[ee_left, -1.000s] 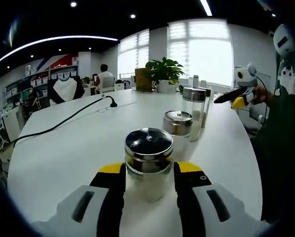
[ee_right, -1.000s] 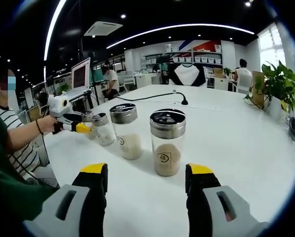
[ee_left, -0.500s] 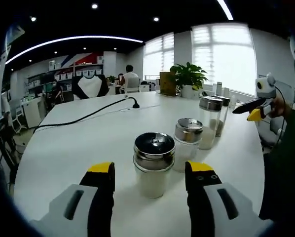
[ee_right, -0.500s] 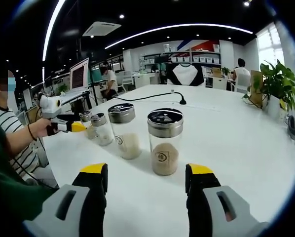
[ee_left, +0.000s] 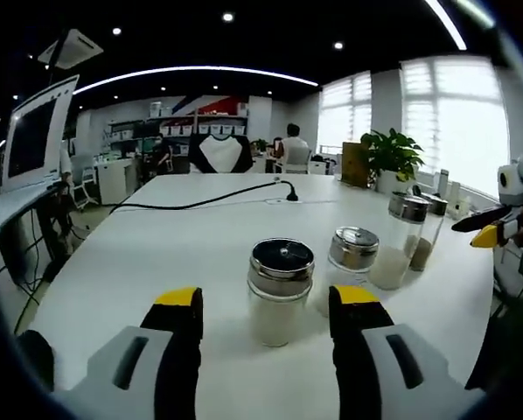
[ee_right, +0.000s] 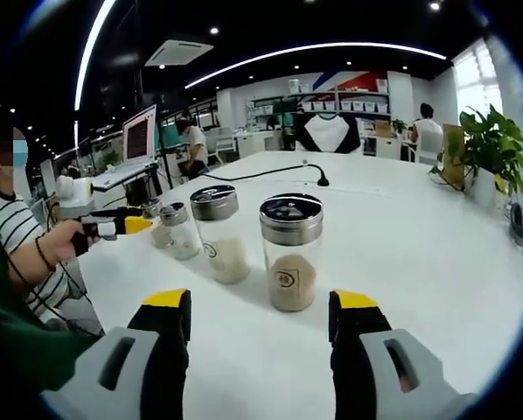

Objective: Rotate the seasoning bottle until the label or dispensing opening points toward the visible target arrow and the bottle remains upright within the marked orientation range

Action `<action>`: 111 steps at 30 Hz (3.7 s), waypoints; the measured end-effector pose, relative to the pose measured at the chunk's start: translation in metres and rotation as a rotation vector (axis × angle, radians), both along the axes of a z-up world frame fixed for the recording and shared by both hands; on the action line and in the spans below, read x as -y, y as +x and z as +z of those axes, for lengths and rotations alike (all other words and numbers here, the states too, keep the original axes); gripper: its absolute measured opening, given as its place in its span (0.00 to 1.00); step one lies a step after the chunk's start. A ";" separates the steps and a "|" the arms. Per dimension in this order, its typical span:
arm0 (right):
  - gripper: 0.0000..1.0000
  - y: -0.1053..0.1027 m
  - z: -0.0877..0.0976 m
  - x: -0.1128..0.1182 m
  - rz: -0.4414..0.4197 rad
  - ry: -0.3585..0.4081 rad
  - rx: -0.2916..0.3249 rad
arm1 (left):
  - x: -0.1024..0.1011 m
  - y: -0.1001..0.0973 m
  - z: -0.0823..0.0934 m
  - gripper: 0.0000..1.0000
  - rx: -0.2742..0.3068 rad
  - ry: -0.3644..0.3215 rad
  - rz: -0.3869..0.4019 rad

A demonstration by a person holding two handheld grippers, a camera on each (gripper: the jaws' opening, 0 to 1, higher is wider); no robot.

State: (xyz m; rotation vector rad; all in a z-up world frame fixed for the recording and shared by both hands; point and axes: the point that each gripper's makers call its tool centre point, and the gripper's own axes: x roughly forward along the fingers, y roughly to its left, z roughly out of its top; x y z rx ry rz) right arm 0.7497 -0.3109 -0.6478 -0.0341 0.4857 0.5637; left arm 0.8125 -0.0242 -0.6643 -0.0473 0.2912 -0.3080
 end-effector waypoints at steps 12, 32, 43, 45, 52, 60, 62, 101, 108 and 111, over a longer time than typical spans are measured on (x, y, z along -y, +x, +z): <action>0.64 0.000 0.002 -0.002 0.005 0.001 0.003 | 0.001 0.007 -0.008 0.59 -0.014 0.003 0.105; 0.64 -0.001 0.001 0.000 0.002 -0.003 -0.006 | 0.015 0.014 -0.009 0.34 -0.003 0.050 0.076; 0.64 -0.001 0.001 -0.002 0.006 -0.002 -0.005 | 0.016 0.016 -0.008 0.34 0.005 0.053 0.068; 0.64 -0.001 0.000 -0.002 0.004 -0.002 -0.007 | 0.015 0.016 -0.009 0.34 0.005 0.054 0.067; 0.64 -0.001 0.001 0.000 -0.002 -0.002 -0.004 | 0.015 0.016 -0.009 0.34 0.004 0.054 0.058; 0.64 -0.002 0.000 -0.001 0.001 0.004 -0.004 | 0.013 0.018 -0.010 0.34 0.011 0.055 0.046; 0.64 -0.002 -0.001 0.000 -0.001 0.002 -0.006 | 0.012 0.018 -0.011 0.34 0.012 0.053 0.042; 0.62 -0.003 0.000 0.000 0.003 0.002 -0.010 | 0.020 0.014 -0.010 0.33 0.044 0.050 -0.218; 0.64 -0.002 0.002 0.000 0.003 0.005 -0.001 | 0.020 0.014 -0.009 0.33 0.043 0.048 -0.291; 0.64 -0.002 0.004 0.000 0.003 0.005 0.005 | 0.020 0.015 -0.009 0.33 0.043 0.048 -0.317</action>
